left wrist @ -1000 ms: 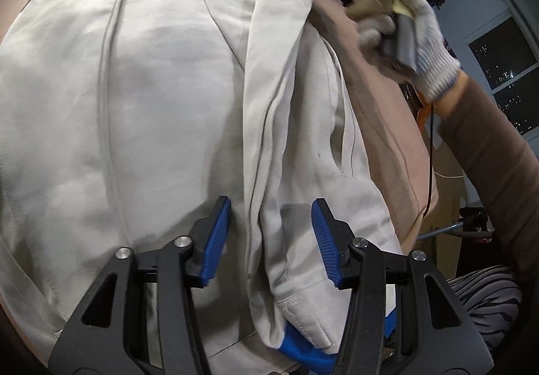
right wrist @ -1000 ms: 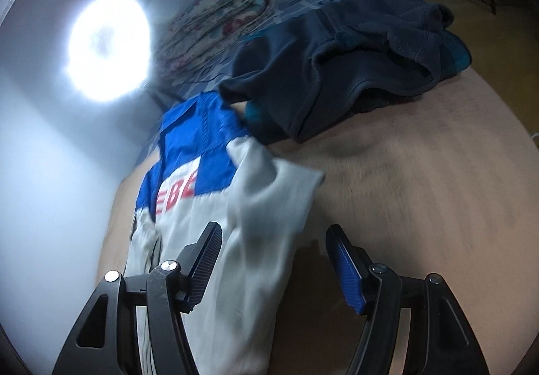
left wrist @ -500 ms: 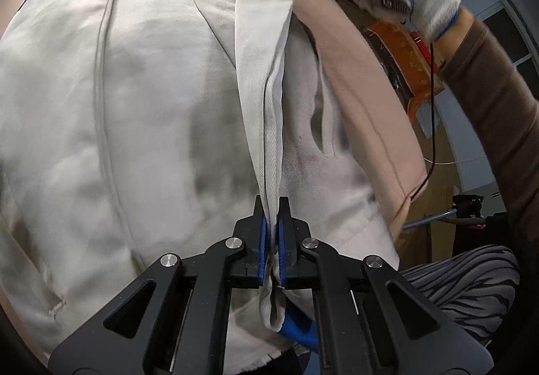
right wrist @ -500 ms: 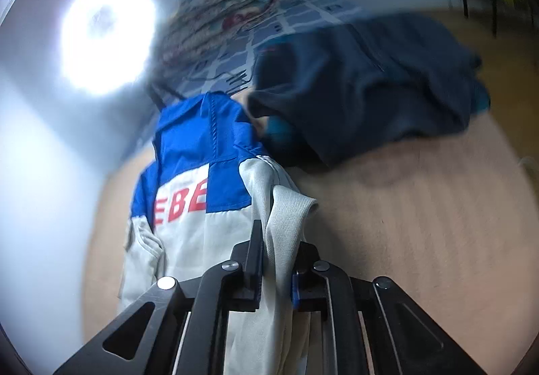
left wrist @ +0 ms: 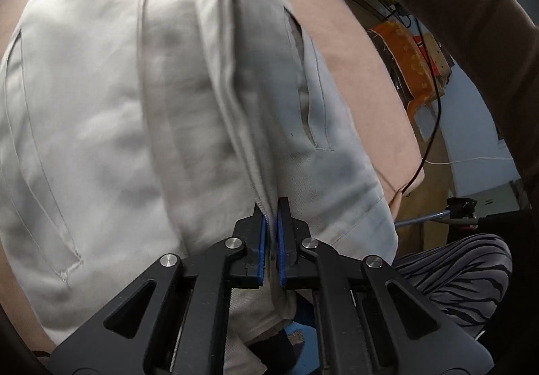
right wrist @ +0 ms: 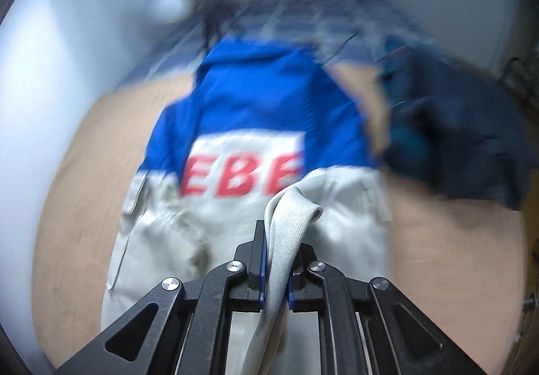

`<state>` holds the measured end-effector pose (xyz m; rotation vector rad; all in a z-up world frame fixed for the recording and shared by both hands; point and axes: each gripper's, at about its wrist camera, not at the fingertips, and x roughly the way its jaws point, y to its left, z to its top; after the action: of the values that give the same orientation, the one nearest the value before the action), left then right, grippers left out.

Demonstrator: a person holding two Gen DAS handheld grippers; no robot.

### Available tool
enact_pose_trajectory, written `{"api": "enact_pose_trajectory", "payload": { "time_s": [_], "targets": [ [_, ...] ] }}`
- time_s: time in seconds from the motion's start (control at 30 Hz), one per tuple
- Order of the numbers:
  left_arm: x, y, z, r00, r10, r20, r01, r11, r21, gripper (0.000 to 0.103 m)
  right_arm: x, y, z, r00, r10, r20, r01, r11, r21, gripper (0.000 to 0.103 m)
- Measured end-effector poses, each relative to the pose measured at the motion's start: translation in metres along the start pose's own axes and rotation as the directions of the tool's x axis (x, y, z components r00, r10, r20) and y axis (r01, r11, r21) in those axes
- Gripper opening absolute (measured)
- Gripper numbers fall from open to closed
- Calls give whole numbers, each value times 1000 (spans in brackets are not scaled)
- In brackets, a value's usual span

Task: Fold large clothes
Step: 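Release the edge with both tools and straighten the folded jacket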

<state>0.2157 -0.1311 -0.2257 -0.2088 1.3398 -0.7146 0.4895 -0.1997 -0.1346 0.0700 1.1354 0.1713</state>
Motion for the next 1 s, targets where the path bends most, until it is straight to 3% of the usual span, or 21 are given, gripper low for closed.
{"api": "enact_pose_trajectory", "payload": {
  "time_s": [0.07, 0.13, 0.23, 0.3, 0.37, 0.4, 0.5, 0.57, 0.73, 0.83, 0.87, 0.93, 1.0],
  "targets": [
    [-4, 1, -1, 1000, 5, 1, -5, 1000, 10, 3, 18, 6, 1, 998, 39, -59, -40, 999, 0, 26],
    [-10, -1, -2, 1000, 16, 10, -17, 999, 30, 5, 8, 0, 1, 994, 105, -7, -104, 994, 43, 27],
    [-19, 1, -4, 1000, 15, 13, -16, 999, 34, 7, -24, -22, -5, 970, 228, 89, -236, 966, 100, 27],
    [-24, 1, -6, 1000, 10, 18, -11, 999, 38, 7, -45, -37, -16, 966, 215, 140, -231, 967, 108, 27],
    [-32, 1, -7, 999, 4, 32, -6, 999, 51, 7, -58, -50, -35, 975, 152, 162, -172, 978, 118, 23],
    [-35, -1, -8, 999, -3, 40, 1, 998, 57, 7, -58, -52, -42, 980, 125, 153, -143, 983, 113, 18],
    [-46, -3, -12, 997, -15, 70, 9, 997, 76, 7, -49, -50, -68, 995, 32, 99, -39, 997, 66, 16],
    [-55, -1, -15, 996, -12, 92, 3, 996, 91, 7, -33, -40, -80, 998, 18, 63, -21, 999, 41, 16],
    [-63, 1, -16, 993, 5, 114, -17, 995, 101, 7, 12, -2, -90, 998, 67, 12, -67, 998, -3, 16],
    [-78, 7, -16, 989, 3, 147, -16, 996, 85, 7, 21, 23, -89, 999, -32, 6, 32, 994, -100, 18],
    [-83, 7, -17, 987, 4, 162, -18, 996, 85, 7, 16, 23, -89, 1000, -4, 1, 4, 995, -101, 17],
    [-91, 7, -21, 981, 11, 192, -29, 996, 89, 8, -8, 10, -92, 991, 129, 22, -128, 991, -37, 17],
    [-102, 13, -26, 976, 19, 219, -37, 996, 79, 16, -37, -1, -104, 980, 187, 68, -187, 982, -13, 19]
  ]
}}
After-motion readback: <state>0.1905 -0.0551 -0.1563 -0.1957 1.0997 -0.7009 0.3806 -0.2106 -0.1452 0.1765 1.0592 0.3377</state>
